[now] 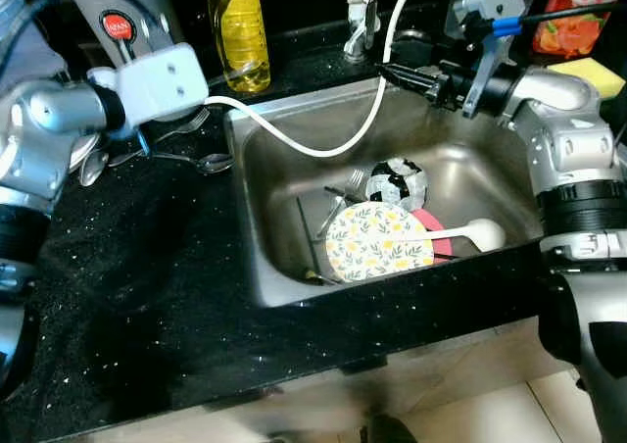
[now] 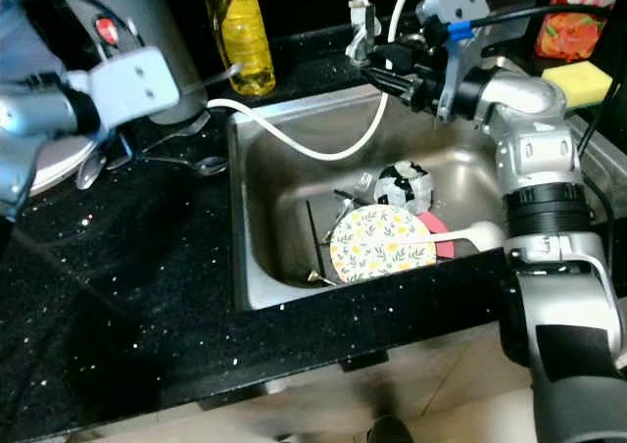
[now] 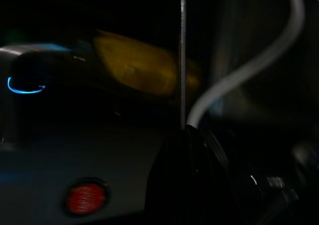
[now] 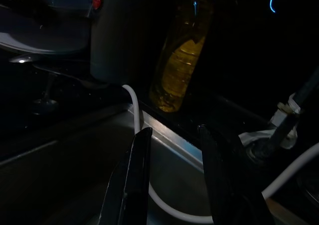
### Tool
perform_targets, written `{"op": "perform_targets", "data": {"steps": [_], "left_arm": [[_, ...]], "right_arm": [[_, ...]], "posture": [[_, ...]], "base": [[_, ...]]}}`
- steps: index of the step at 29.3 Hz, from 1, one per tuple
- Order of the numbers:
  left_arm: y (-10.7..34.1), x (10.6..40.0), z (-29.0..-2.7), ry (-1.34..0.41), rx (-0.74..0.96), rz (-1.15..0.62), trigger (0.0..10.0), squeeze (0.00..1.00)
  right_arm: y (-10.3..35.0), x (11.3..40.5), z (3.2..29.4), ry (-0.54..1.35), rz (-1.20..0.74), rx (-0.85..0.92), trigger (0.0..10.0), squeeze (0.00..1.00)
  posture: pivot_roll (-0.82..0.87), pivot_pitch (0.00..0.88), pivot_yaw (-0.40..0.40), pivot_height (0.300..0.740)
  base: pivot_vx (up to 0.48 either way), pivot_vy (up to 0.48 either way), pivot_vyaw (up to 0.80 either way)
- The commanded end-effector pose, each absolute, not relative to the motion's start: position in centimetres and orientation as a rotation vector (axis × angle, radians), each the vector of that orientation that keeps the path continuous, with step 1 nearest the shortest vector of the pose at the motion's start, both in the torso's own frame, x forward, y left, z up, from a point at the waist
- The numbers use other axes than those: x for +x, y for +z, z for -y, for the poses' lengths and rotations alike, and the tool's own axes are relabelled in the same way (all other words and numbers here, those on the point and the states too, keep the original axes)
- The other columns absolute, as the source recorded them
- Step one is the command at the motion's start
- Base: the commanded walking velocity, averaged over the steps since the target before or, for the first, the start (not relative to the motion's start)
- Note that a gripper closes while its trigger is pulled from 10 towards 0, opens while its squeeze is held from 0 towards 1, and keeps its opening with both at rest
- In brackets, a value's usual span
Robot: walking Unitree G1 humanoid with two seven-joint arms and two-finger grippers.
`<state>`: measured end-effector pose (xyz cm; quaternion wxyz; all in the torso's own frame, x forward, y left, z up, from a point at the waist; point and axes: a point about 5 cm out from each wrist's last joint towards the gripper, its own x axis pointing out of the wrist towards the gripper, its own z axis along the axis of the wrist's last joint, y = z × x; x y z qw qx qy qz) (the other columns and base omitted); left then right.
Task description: Kitchen organization
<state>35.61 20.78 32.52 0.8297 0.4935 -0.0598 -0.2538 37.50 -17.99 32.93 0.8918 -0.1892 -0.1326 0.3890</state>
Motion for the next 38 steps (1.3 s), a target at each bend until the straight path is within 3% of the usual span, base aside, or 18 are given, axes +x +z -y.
{"op": "perform_targets", "data": {"steps": [1,2,3,4,5,6,7,10,14,16,20,22,23,27,33,34,38], "left_arm": [[33.9,35.4,-19.9,-0.516,0.949,0.21,10.0,0.0],[34.0,35.4,-19.7,-0.517,0.934,0.217,10.0,0.0],[34.6,35.9,-18.8,-0.511,0.674,0.252,10.0,0.0],[34.6,35.9,-18.8,-0.511,0.674,0.252,10.0,0.0],[34.9,36.6,-17.2,-0.538,0.357,0.258,10.0,0.0],[33.3,37.4,-15.8,-0.575,0.181,0.208,10.0,0.0],[33.3,37.4,-15.8,-0.575,0.181,0.208,10.0,0.0],[29.9,39.0,-13.3,-0.603,-0.067,0.091,10.0,0.0],[27.4,40.1,-11.2,-0.613,-0.054,-0.019,10.0,0.0],[23.6,40.2,-9.8,-0.656,0.251,-0.156,10.0,0.0],[21.3,39.8,-11.0,-0.719,0.713,-0.216,10.0,0.0],[21.4,39.8,-11.2,-0.72,0.731,-0.216,10.0,0.0],[22.0,39.8,-11.2,-0.75,0.738,-0.215,10.0,1.0],[22.7,39.8,-11.2,-0.771,0.741,-0.198,10.0,1.0],[25.7,39.8,-10.1,-0.832,0.58,-0.057,10.0,1.0],[27.0,39.7,-10.4,-0.831,0.556,-0.002,10.0,0.0],[29.5,39.3,-12.8,-0.794,0.685,0.079,10.0,0.0]], "right_arm": [[33.7,37.5,17.3,0.825,0.31,-0.393,10.0,0.0],[33.7,37.5,17.3,0.825,0.31,-0.392,10.0,0.0],[33.8,37.5,17.4,0.821,0.314,-0.387,10.0,0.0],[33.8,37.5,17.4,0.821,0.314,-0.387,10.0,0.0],[33.8,37.6,17.4,0.816,0.318,-0.38,10.0,0.0],[33.8,37.5,17.3,0.819,0.32,-0.377,10.0,0.0],[33.8,37.5,17.3,0.819,0.32,-0.377,10.0,0.0],[33.9,37.5,17.3,0.821,0.321,-0.379,10.0,0.0],[34.0,37.5,17.8,0.797,0.319,-0.385,10.0,0.0],[34.2,37.3,18.0,0.794,0.326,-0.386,10.0,0.0],[34.0,37.1,18.6,0.775,0.32,-0.389,10.0,0.0],[34.0,37.1,18.7,0.772,0.318,-0.39,10.0,0.0],[33.9,37.0,18.9,0.77,0.317,-0.389,10.0,0.0],[33.9,37.0,18.9,0.767,0.317,-0.386,10.0,0.0],[33.9,37.2,18.4,0.779,0.322,-0.379,10.0,0.0],[34.0,37.2,18.3,0.781,0.323,-0.378,10.0,0.0],[34.1,37.1,18.3,0.786,0.325,-0.379,10.0,0.0]], "posture": [[-0.08,0.023,0.078,0.74],[-0.08,0.023,0.078,0.74],[-0.09,0.025,0.075,0.74],[-0.09,0.025,0.075,0.74],[-0.09,0.025,0.075,0.74],[-0.1,0.029,0.077,0.74],[-0.1,0.029,0.077,0.74],[-0.11,0.032,0.079,0.74],[-0.12,0.034,0.09,0.74],[-0.14,0.04,0.105,0.74],[-0.14,0.046,0.113,0.74],[-0.14,0.047,0.114,0.74],[-0.14,0.047,0.115,0.74],[-0.14,0.047,0.115,0.74],[-0.13,0.045,0.105,0.74],[-0.13,0.047,0.105,0.74],[-0.13,0.049,0.104,0.74]], "base": [[0.0,0.0,0.0],[0.0,0.0,0.0],[0.0,0.0,0.0],[0.0,0.0,0.0],[0.0,0.0,0.0],[0.0,0.0,0.0],[0.0,0.0,0.0],[0.0,0.0,0.0],[0.0,0.0,0.0],[0.0,0.0,0.0],[0.0,0.0,0.0],[0.0,0.0,0.0],[0.0,0.0,0.0],[0.0,0.0,0.0],[0.0,0.0,0.0],[0.0,0.0,0.0],[0.0,0.0,0.0]]}}
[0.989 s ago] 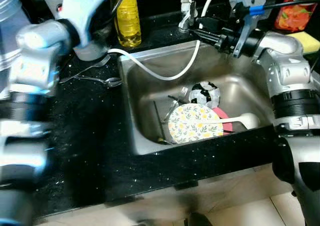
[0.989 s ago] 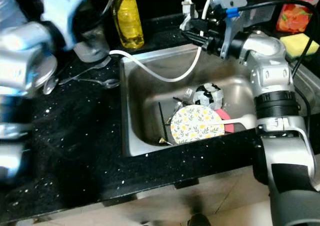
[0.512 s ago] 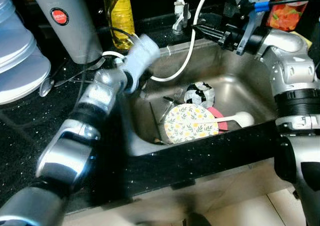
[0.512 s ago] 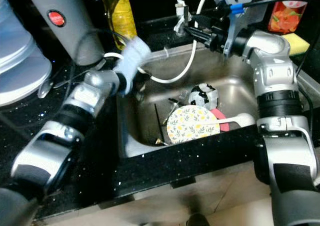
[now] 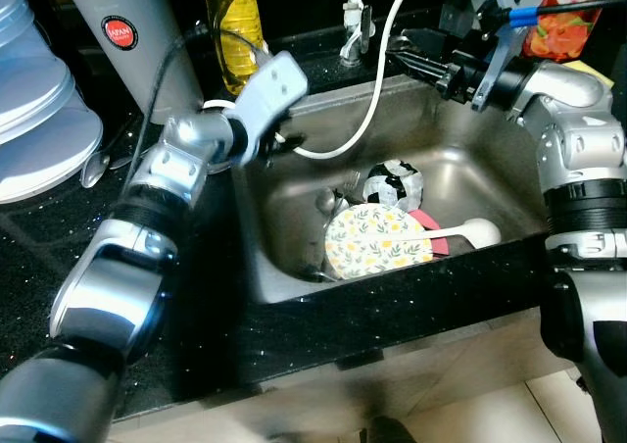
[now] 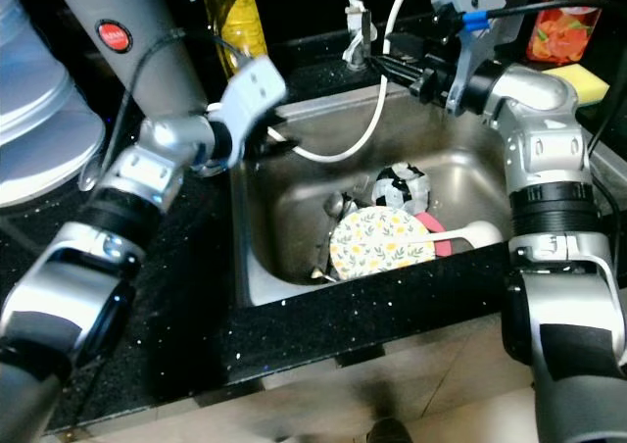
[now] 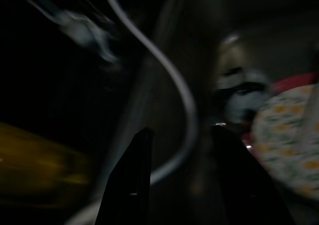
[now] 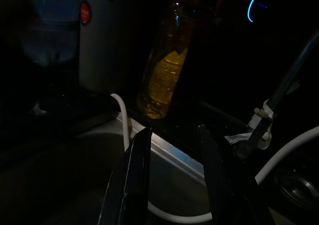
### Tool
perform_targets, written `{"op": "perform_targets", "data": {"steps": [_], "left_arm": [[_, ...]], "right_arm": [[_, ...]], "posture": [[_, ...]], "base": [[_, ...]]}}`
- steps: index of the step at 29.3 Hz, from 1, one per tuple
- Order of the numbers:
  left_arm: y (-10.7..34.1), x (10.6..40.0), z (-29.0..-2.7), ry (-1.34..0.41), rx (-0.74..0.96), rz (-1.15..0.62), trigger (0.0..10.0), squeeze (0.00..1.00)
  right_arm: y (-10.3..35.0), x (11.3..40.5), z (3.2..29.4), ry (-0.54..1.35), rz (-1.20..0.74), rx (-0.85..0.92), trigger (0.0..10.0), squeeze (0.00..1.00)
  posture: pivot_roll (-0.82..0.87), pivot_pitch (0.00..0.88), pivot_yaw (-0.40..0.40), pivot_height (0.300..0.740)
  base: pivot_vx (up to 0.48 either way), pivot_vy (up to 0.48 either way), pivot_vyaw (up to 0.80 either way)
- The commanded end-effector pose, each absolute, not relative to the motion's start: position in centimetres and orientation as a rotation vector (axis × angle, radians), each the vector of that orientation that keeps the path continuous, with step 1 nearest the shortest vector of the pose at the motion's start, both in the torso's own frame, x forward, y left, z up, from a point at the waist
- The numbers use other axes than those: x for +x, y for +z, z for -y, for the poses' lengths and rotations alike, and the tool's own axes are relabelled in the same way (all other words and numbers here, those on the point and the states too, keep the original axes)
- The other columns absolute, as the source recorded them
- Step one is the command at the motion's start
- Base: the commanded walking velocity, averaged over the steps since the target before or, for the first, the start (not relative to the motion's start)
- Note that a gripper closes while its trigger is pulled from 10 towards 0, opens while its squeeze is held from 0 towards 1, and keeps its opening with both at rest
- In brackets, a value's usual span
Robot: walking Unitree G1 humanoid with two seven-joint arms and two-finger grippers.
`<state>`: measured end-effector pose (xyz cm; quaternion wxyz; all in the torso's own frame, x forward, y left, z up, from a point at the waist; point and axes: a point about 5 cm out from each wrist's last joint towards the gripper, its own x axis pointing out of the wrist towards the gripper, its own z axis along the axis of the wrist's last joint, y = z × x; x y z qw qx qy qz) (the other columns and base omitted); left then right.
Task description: Kitchen organization
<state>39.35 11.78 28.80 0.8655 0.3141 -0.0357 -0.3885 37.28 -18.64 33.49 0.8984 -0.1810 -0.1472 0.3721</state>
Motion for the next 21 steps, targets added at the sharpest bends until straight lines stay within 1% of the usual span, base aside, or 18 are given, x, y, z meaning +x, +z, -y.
{"op": "perform_targets", "data": {"steps": [1,2,3,4,7,8,9,11,15,19,20,21], "left_arm": [[29.7,39.2,-14.3,-0.765,0.808,0.072,10.0,0.0],[29.5,38.9,-16.9,-0.732,0.972,0.017,10.0,0.0],[29.5,38.9,-16.9,-0.732,0.972,0.017,10.0,0.0],[29.3,38.7,-18.4,-0.722,1.028,-0.027,10.0,0.0],[28.8,38.0,-21.4,-0.714,1.115,-0.128,10.0,0.0],[28.2,37.6,-22.9,-0.713,1.167,-0.192,10.0,0.0],[28.2,37.6,-22.9,-0.713,1.167,-0.192,10.0,0.0],[27.2,37.0,-25.0,-0.707,1.219,-0.288,10.0,0.0],[24.5,36.6,-26.2,-0.733,1.223,-0.397,10.0,0.0],[23.4,36.7,-26.5,-0.725,1.23,-0.429,10.0,0.0],[23.3,36.8,-26.4,-0.719,1.222,-0.426,7.5,0.0],[23.2,36.8,-26.4,-0.718,1.217,-0.423,4.0,0.0]], "right_arm": [[34.0,37.0,18.3,0.787,0.324,-0.379,10.0,0.0],[34.0,37.0,18.4,0.787,0.322,-0.379,10.0,0.0],[34.0,37.0,18.4,0.787,0.322,-0.379,10.0,0.0],[33.9,37.1,18.5,0.785,0.321,-0.377,10.0,0.0],[33.7,37.1,18.5,0.783,0.32,-0.372,10.0,0.0],[33.6,37.2,18.4,0.784,0.32,-0.369,10.0,0.0],[33.6,37.2,18.4,0.784,0.32,-0.369,10.0,0.0],[33.5,37.2,18.2,0.789,0.32,-0.364,10.0,0.0],[33.5,37.3,18.0,0.795,0.32,-0.36,10.0,0.0],[33.6,37.3,18.0,0.796,0.319,-0.362,10.0,0.0],[33.6,37.3,18.1,0.794,0.319,-0.363,10.0,0.0],[33.6,37.3,18.1,0.793,0.318,-0.364,10.0,0.0]], "posture": [[-0.12,0.051,0.102,0.74],[-0.12,0.052,0.103,0.74],[-0.12,0.052,0.103,0.74],[-0.12,0.052,0.103,0.74],[-0.11,0.051,0.105,0.74],[-0.1,0.051,0.103,0.74],[-0.1,0.051,0.103,0.74],[-0.09,0.051,0.1,0.74],[-0.09,0.05,0.097,0.74],[-0.1,0.052,0.096,0.74],[-0.1,0.053,0.096,0.74],[-0.1,0.053,0.096,0.74]], "base": [[0.0,0.0,0.0],[0.0,0.0,0.0],[0.0,0.0,0.0],[0.0,0.0,0.0],[0.0,0.0,0.0],[0.0,0.0,0.0],[0.0,0.0,0.0],[0.0,0.0,0.0],[0.0,0.0,0.0],[0.0,0.0,0.0],[0.0,0.0,0.0],[0.0,0.0,0.0]]}}
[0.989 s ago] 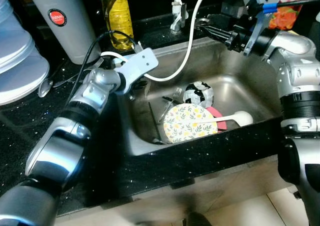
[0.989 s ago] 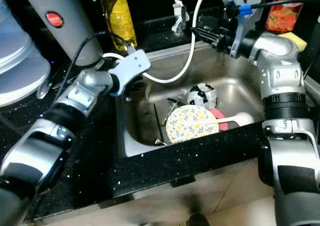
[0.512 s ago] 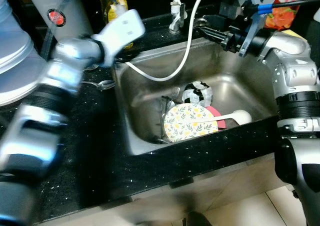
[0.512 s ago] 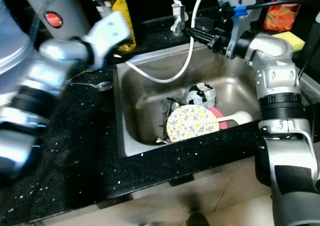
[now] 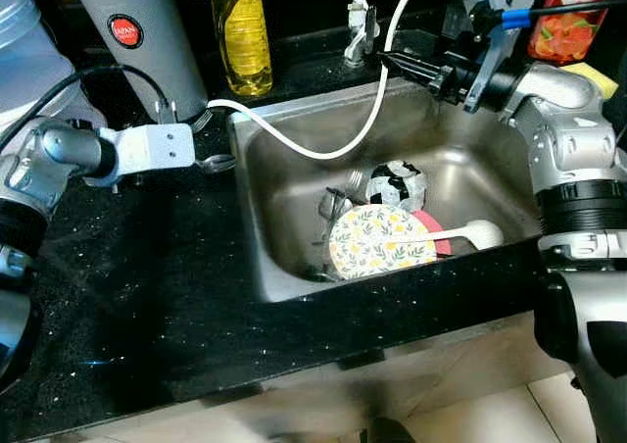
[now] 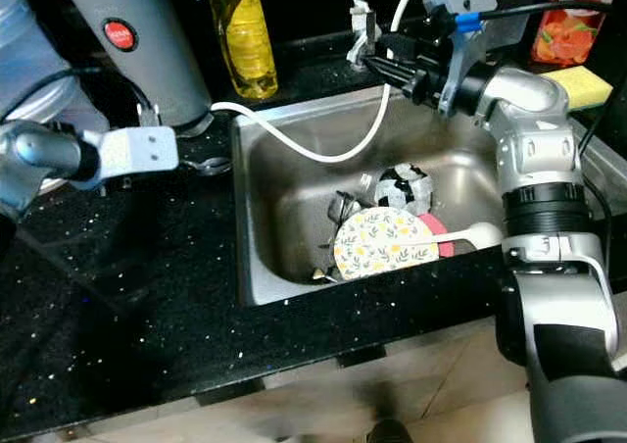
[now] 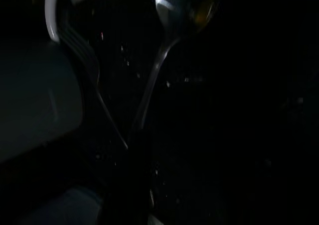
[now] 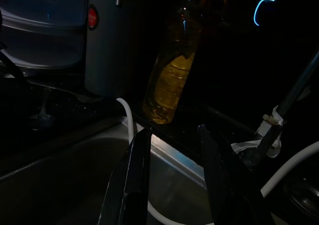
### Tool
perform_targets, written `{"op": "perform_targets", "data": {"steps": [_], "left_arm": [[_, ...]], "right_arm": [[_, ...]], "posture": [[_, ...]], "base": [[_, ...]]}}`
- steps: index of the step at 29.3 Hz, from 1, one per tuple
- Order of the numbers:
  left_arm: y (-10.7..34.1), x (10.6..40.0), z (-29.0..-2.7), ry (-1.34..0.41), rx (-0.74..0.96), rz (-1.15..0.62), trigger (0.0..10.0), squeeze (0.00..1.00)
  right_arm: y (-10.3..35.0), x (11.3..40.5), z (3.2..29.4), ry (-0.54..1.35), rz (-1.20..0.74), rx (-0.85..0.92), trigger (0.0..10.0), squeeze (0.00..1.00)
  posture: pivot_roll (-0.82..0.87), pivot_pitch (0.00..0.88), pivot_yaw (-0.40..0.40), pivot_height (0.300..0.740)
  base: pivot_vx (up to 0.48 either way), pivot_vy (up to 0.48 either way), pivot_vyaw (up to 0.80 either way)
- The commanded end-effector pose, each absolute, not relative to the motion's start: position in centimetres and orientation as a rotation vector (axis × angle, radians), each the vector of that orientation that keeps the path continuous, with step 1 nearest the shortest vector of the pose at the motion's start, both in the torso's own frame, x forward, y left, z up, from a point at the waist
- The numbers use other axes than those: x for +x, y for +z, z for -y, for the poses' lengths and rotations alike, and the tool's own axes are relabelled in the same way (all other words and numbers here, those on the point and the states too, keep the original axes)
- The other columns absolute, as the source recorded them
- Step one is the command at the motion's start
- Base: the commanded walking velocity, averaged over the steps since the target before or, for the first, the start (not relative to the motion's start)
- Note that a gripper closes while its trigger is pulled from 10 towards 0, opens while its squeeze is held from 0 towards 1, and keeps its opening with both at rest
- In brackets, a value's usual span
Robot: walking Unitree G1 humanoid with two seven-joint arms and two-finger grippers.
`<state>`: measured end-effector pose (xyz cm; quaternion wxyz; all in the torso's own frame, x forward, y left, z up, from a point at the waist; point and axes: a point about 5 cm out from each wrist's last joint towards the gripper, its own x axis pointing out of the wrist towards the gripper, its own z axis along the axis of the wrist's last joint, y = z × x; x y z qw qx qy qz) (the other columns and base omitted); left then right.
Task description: Kitchen organization
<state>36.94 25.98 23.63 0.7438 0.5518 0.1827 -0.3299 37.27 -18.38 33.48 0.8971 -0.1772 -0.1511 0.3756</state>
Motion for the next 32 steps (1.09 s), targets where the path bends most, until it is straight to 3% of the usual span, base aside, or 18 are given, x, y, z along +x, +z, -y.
{"op": "perform_targets", "data": {"steps": [1,3,4,12,13,16,17,19,20,21,22,28,29,30,31,32], "left_arm": [[23.0,37.0,-26.3,-0.711,1.216,-0.42,2.9,0.0],[22.7,37.2,-26.2,-0.695,1.214,-0.423,2.7,0.0],[22.6,37.3,-26.2,-0.687,1.215,-0.423,10.0,0.0],[21.6,38.3,-24.5,-0.678,1.188,-0.375,10.0,0.0],[21.4,38.3,-24.2,-0.685,1.189,-0.373,10.0,0.23],[21.3,38.4,-24.0,-0.689,1.191,-0.371,10.0,0.23],[21.2,38.4,-23.8,-0.703,1.199,-0.37,10.0,1.0],[21.0,38.6,-23.5,-0.702,1.21,-0.369,10.0,1.0],[20.9,38.7,-23.2,-0.697,1.217,-0.368,10.0,0.9],[20.9,38.7,-23.2,-0.697,1.217,-0.368,10.0,0.9],[20.7,38.8,-23.1,-0.689,1.229,-0.377,10.0,0.0],[19.1,38.9,-23.1,-0.664,1.31,-0.434,10.0,0.0],[18.8,38.9,-23.1,-0.654,1.331,-0.438,3.0,0.0],[18.8,38.9,-23.1,-0.654,1.331,-0.438,3.0,0.0],[18.4,38.9,-23.1,-0.645,1.348,-0.442,0.0,0.0],[17.9,38.7,-23.2,-0.646,1.362,-0.45,0.0,0.0]], "right_arm": [[33.6,37.2,18.2,0.792,0.318,-0.365,10.0,0.0],[33.6,37.2,18.2,0.79,0.319,-0.366,10.0,0.0],[33.7,37.2,18.2,0.79,0.319,-0.367,10.0,0.0],[33.7,37.1,18.4,0.787,0.318,-0.373,10.0,0.0],[33.8,37.1,18.4,0.787,0.318,-0.374,10.0,0.0],[33.8,37.1,18.4,0.787,0.319,-0.375,10.0,0.0],[33.9,37.0,18.4,0.788,0.319,-0.376,10.0,0.0],[33.9,37.0,18.4,0.787,0.32,-0.378,10.0,0.0],[33.9,37.0,18.4,0.788,0.32,-0.378,10.0,0.0],[33.9,37.0,18.4,0.788,0.32,-0.378,10.0,0.0],[33.9,37.0,18.4,0.787,0.32,-0.38,10.0,0.0],[34.0,36.9,18.6,0.785,0.321,-0.386,10.0,0.0],[34.1,36.9,18.5,0.785,0.322,-0.386,10.0,0.0],[34.1,36.9,18.5,0.785,0.322,-0.386,10.0,0.0],[34.1,36.9,18.5,0.785,0.323,-0.387,10.0,0.0],[34.1,36.8,18.5,0.785,0.324,-0.387,10.0,0.0]], "posture": [[-0.1,0.053,0.097,0.74],[-0.11,0.053,0.098,0.74],[-0.11,0.054,0.1,0.74],[-0.13,0.052,0.1,0.74],[-0.13,0.051,0.101,0.74],[-0.13,0.051,0.1,0.74],[-0.13,0.05,0.1,0.74],[-0.14,0.049,0.101,0.74],[-0.14,0.048,0.102,0.74],[-0.14,0.048,0.102,0.74],[-0.14,0.047,0.102,0.74],[-0.15,0.041,0.101,0.74],[-0.15,0.041,0.101,0.74],[-0.15,0.041,0.101,0.74],[-0.15,0.041,0.104,0.74],[-0.16,0.041,0.107,0.74]], "base": [[0.0,0.0,0.0],[0.0,0.0,0.0],[0.0,0.0,0.0],[0.0,0.0,0.0],[0.0,0.0,0.0],[0.0,0.0,0.0],[0.0,0.0,0.0],[0.0,0.0,0.0],[0.0,0.0,0.0],[0.0,0.0,0.0],[0.0,0.0,0.0],[0.0,0.0,0.0],[0.0,0.0,0.0],[0.0,0.0,0.0],[0.0,0.0,0.0],[0.0,0.0,0.0]]}}
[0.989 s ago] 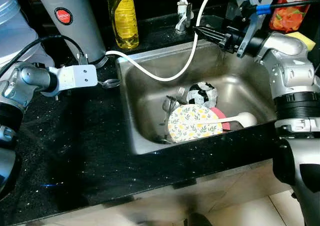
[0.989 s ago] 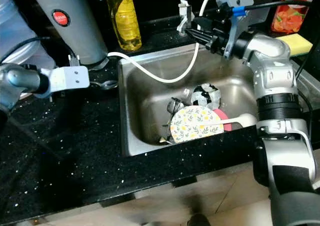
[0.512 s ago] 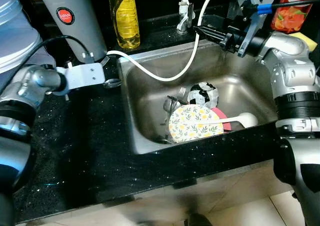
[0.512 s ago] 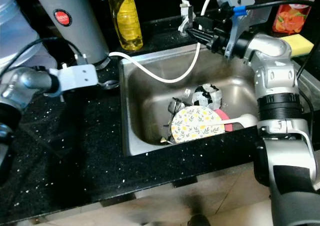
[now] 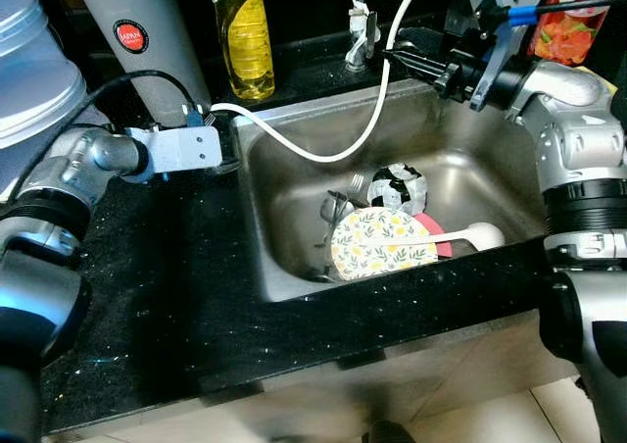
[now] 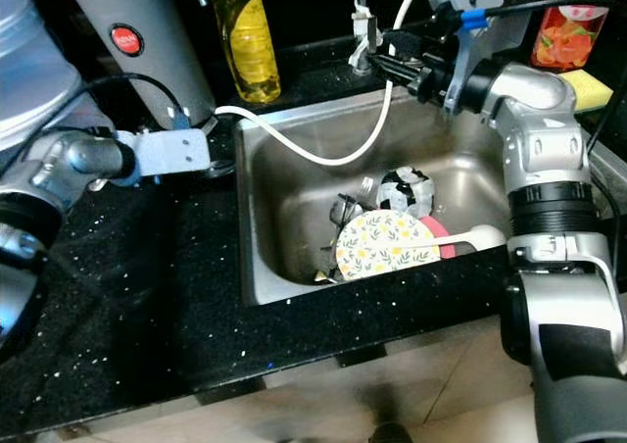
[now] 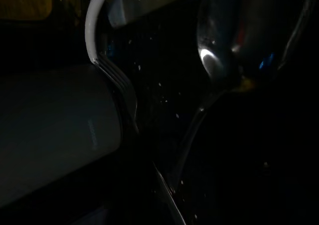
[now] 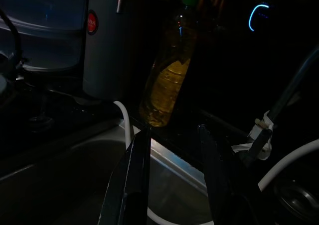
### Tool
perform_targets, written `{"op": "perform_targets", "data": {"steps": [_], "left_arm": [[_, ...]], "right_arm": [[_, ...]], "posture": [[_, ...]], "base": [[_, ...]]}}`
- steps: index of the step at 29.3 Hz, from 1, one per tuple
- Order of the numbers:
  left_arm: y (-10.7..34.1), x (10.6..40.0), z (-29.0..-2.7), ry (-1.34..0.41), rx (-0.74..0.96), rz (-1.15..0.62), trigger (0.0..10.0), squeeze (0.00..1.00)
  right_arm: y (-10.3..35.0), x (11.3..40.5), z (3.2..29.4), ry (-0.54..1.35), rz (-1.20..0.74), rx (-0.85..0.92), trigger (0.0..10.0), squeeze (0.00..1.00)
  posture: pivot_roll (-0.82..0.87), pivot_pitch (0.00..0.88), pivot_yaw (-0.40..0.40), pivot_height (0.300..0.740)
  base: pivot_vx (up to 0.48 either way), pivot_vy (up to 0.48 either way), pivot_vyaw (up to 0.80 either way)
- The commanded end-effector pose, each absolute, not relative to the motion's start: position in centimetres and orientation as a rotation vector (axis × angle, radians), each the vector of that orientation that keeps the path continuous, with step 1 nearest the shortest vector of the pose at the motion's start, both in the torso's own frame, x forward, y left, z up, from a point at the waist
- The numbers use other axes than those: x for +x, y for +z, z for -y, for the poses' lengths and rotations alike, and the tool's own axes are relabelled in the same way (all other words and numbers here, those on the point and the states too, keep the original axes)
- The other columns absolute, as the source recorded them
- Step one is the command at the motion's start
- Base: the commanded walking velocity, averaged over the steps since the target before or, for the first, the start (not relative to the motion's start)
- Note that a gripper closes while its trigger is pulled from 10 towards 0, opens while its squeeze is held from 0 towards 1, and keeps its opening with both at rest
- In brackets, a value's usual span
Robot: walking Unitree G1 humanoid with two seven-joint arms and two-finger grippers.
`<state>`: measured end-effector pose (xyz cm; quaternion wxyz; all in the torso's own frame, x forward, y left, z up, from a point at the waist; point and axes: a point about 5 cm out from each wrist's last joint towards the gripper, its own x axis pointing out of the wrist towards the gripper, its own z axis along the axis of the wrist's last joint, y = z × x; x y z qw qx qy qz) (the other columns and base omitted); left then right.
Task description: Kitchen organization
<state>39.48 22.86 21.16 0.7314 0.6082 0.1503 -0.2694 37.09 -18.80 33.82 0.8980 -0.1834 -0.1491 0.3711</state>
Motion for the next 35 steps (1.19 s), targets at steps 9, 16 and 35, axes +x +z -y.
{"op": "perform_targets", "data": {"steps": [9,16,35], "left_arm": [[15.9,37.8,-24.2,-0.664,1.452,-0.469,0.0,0.0],[21.9,39.5,-20.3,-0.661,1.355,-0.135,10.0,0.0],[25.1,41.0,-11.8,-0.72,0.406,-0.029,10.0,0.0]], "right_arm": [[34.2,36.6,18.8,0.779,0.326,-0.39,10.0,0.0],[34.3,36.8,18.4,0.79,0.328,-0.385,10.0,0.0],[34.4,37.0,18.2,0.787,0.336,-0.378,10.0,0.0]], "posture": [[-0.16,0.037,0.101,0.74],[-0.14,0.039,0.087,0.74],[-0.15,0.045,0.094,0.74]], "base": [[0.0,0.0,0.0],[0.0,0.0,0.0],[0.0,0.0,0.0]]}}
